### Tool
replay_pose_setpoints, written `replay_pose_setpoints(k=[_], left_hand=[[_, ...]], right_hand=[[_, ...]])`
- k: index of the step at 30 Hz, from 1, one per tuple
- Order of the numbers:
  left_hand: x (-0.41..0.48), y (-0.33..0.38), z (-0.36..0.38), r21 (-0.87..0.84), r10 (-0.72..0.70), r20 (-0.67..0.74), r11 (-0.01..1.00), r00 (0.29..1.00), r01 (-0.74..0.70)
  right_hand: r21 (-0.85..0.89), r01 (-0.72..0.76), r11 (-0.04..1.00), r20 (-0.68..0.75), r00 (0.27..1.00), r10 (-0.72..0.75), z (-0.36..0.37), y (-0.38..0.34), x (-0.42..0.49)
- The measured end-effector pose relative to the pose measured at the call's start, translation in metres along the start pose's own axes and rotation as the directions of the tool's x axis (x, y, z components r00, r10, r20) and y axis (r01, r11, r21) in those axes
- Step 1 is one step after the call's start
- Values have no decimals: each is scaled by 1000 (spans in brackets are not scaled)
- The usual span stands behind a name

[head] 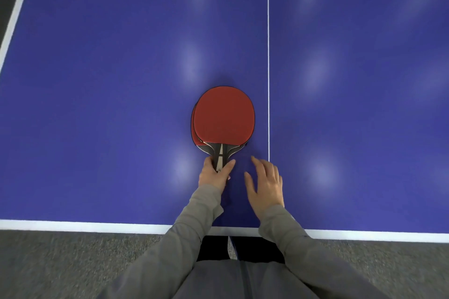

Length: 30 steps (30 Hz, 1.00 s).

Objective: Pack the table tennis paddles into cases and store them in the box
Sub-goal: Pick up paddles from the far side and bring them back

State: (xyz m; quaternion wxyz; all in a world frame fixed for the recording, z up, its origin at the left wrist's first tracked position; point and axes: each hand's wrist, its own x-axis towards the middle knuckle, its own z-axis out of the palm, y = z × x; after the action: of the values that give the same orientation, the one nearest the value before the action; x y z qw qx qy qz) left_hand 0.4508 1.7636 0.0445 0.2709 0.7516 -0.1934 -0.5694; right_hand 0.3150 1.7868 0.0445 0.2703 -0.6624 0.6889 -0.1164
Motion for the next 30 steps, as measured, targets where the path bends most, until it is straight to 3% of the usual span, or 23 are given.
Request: replay_pose_setpoints(k=[3,6,12,16,20,30], left_hand=[[0,2,-4,-1,10,-8,1000,1000,-10],[0,3,-13,-19,41,3,999,999,-41],[3,4,-36,89,124,76,987,989,-131],[0,14,-34,210,186,185,952,965,-223],[-18,24,-12,290,242,302,898,922,-331],[-123,-25,115,386,242,497,799,833,-462]], right_hand=[[-201,26,979,80,997,-10,-6,19,-9],[-356,2,935,217,973,81,-7,37,-17],[-484,-26,875,301,934,194,-10,51,-37],[-490,-55,870,311,921,233,-17,50,-43],[-434,-176,884,275,908,316,-30,61,-68],[-202,-510,836,231,805,546,-48,156,-215]])
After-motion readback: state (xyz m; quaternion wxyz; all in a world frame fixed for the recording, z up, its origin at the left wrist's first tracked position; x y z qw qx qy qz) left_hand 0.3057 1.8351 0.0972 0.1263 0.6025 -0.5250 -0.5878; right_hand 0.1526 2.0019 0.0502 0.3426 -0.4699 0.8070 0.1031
